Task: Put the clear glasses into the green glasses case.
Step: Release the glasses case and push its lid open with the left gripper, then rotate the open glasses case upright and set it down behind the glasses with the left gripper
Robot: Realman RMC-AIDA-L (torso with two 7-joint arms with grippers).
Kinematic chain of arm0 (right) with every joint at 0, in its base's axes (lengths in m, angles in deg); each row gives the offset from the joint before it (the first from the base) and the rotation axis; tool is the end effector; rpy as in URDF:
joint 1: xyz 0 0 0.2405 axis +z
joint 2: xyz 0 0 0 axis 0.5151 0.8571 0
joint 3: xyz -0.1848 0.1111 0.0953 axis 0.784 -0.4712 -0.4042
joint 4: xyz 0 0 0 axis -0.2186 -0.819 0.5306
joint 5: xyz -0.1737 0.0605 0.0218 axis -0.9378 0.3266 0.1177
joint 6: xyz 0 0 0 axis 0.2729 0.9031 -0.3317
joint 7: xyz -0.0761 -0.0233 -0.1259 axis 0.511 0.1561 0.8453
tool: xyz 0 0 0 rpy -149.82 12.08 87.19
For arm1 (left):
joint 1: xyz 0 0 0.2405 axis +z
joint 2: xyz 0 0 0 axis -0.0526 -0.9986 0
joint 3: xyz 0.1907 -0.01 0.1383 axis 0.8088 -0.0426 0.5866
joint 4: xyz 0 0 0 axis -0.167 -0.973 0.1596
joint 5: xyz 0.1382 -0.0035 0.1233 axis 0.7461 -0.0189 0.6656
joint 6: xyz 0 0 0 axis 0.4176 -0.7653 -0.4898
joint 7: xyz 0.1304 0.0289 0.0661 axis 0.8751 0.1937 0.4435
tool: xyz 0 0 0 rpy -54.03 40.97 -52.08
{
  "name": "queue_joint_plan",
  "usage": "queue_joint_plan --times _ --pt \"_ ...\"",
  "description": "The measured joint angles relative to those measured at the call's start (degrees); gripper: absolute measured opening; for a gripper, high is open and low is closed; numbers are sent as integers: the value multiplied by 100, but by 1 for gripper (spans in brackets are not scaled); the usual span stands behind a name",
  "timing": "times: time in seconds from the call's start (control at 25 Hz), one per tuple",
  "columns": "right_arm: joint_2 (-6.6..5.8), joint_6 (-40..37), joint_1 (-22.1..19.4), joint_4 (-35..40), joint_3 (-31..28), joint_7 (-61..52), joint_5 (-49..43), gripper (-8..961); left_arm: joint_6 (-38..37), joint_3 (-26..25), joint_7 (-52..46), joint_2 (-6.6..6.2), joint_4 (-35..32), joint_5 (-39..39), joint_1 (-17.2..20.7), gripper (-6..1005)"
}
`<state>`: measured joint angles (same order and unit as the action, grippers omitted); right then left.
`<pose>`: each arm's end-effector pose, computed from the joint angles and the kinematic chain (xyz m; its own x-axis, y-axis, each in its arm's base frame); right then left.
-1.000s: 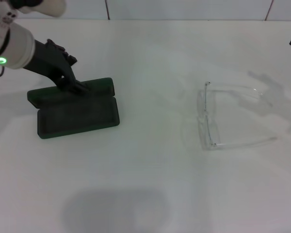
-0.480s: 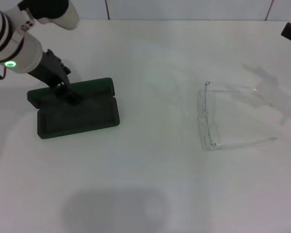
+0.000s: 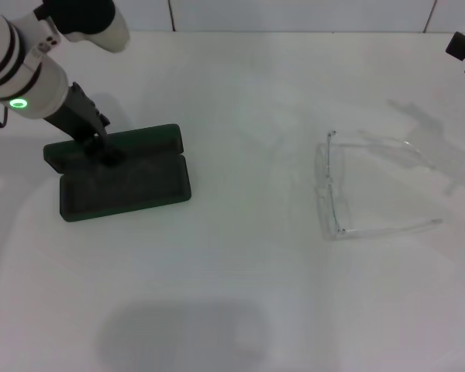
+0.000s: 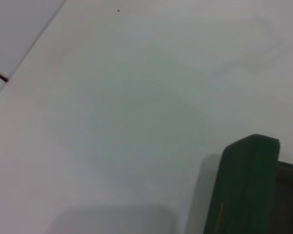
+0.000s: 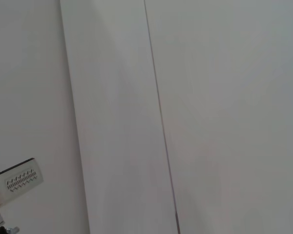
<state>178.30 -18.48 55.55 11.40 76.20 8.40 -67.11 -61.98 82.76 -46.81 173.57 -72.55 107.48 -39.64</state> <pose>0.2404 0.3188 0.0933 0.6118 0.0119 -0.7909 -0.5142 -0.7538 -0.4092 -0.1870 0.3683 0.0188 0.8335 0.3807 -0.4005 0.1657 -0.8637 -0.4761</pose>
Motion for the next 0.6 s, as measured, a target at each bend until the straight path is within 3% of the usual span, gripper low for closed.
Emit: queue_joint_plan --times 0.4,0.6 --pt "0 21 -33 -28 -5 69 0 870 -14 409 -32 19 -85 -12 125 404" --pt "-33 4 -50 -189 -25 118 0 870 -51 639 -52 28 -532 -123 340 274"
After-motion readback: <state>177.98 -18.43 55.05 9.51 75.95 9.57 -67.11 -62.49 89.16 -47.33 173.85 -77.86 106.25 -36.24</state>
